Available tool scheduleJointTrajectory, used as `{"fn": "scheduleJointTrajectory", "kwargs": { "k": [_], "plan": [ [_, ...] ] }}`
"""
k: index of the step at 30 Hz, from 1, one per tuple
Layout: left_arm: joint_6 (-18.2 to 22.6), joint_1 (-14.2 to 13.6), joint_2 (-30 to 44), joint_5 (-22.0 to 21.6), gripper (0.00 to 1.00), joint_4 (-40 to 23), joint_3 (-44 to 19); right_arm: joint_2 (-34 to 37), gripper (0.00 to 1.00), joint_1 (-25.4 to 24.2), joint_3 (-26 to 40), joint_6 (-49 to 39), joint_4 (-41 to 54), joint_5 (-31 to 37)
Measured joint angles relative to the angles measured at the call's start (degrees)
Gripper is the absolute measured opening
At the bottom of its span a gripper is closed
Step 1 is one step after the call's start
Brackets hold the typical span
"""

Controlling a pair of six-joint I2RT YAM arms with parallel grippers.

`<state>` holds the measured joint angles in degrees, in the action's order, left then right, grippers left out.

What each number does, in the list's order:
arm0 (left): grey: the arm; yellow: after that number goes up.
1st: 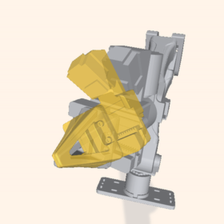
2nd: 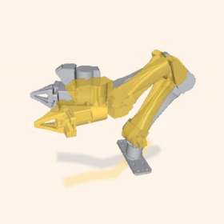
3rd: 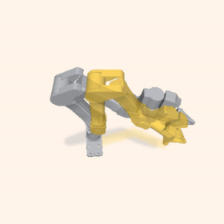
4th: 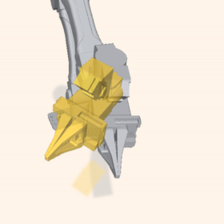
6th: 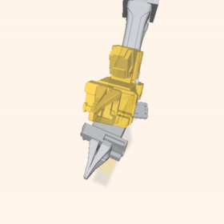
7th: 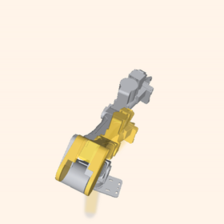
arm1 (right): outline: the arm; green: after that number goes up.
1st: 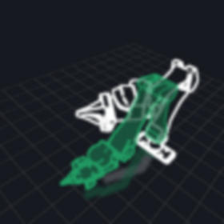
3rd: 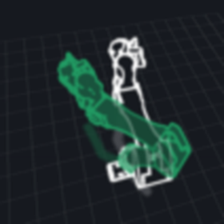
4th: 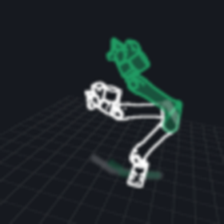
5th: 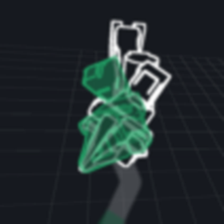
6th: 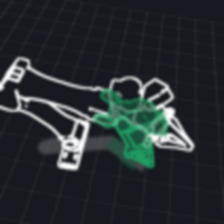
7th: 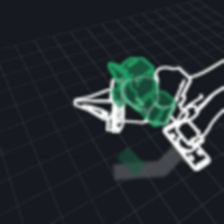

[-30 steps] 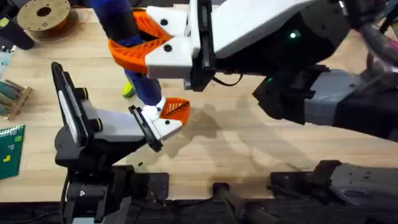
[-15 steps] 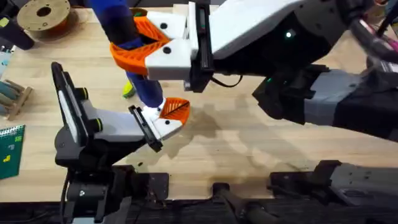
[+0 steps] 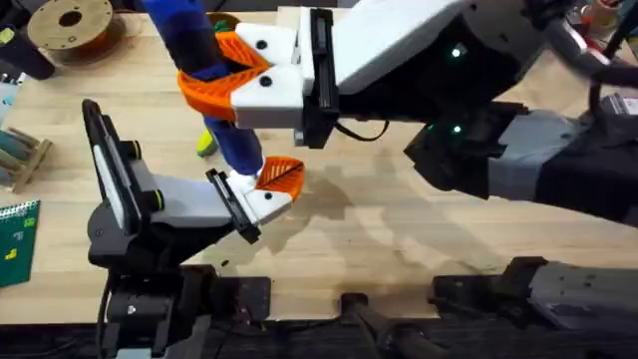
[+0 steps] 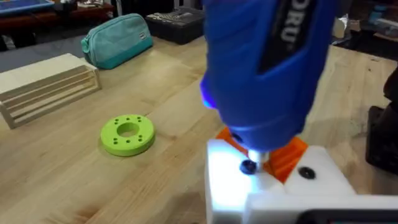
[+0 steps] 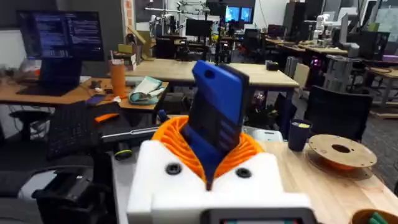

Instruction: Pick up the gripper from the table and insert it into the empty holder that is missing its gripper. Then pick up a screw, insert it into the mounting hole, and use the screwdriver to tighten it. Finally, clean up the table by picking up the vegetable and placing it into the bucket.

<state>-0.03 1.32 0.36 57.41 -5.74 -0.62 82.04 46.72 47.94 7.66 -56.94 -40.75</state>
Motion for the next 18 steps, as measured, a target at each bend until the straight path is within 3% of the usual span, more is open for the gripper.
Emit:
{"fn": "scheduleJointTrajectory", "kwargs": {
  "k": [18],
  "plan": [
    [0.0,0.0,0.0,0.0,0.005,0.0,0.0,0.22,0.007,0.11,0.02,-0.85,-6.22,-0.02]
  ]
}}
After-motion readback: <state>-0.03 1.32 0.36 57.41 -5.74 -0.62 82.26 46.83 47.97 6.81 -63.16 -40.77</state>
